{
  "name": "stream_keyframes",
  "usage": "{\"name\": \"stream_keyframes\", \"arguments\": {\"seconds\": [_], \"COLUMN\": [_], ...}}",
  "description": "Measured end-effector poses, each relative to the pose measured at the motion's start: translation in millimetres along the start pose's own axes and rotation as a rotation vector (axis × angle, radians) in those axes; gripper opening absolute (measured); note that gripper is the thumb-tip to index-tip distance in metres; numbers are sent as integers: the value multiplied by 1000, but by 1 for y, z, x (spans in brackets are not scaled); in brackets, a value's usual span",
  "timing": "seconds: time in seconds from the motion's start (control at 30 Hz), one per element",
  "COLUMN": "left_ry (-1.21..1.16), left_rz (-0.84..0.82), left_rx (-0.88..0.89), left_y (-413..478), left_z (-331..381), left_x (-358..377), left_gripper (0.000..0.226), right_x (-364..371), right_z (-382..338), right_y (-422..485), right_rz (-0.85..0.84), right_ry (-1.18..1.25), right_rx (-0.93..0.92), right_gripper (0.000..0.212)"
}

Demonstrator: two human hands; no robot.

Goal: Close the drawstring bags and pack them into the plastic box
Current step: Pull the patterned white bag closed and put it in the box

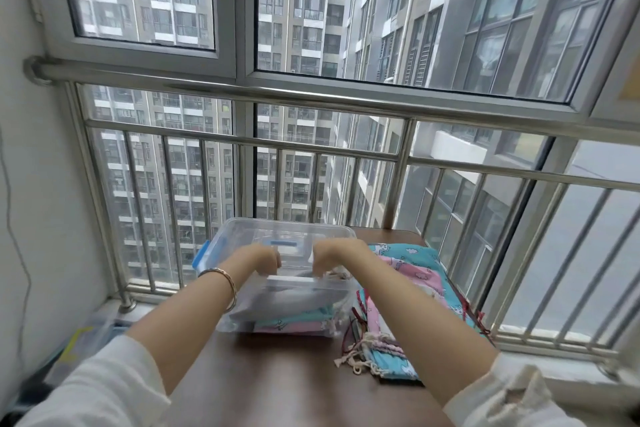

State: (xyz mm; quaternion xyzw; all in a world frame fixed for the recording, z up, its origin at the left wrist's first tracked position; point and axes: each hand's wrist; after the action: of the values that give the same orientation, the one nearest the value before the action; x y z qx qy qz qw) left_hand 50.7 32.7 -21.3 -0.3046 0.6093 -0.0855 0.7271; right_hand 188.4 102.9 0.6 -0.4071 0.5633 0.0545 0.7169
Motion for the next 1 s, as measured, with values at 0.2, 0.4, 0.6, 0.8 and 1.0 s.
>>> {"name": "stream_keyframes", "arguments": {"seconds": [0.2,0.4,0.6,0.8,1.0], "left_ry": [79,232,171,-164,-249], "left_rz": [-14,51,-157,81,560], "left_rx": [-99,-125,-102,47,409], "left_y": [-7,-6,-7,-3,-41], "left_z": [16,26,18,34,141], "left_x": [-3,-1,-1,-18,-18], "left_gripper": [34,38,43,31,10], "right_x": [1,9,19,-11,-20], "right_z": [-10,-9,-4,15,95], "right_y": [9,25,40,4,-77], "right_rz": [-212,-281,-352,-189,467], "right_ry": [34,170,312,714,923], "right_rx": [62,82,57,-153,-117], "right_gripper": [45,50,54,37,17]}}
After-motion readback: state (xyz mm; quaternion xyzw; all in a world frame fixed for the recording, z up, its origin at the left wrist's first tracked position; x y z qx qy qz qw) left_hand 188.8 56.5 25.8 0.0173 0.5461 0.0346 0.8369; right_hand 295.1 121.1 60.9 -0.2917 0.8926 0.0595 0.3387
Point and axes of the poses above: each hand's wrist, its own y-axis towards the middle knuckle, its own x-axis out of the palm, z = x × y, and after that the axes turned 9 degrees about -z, right-handed
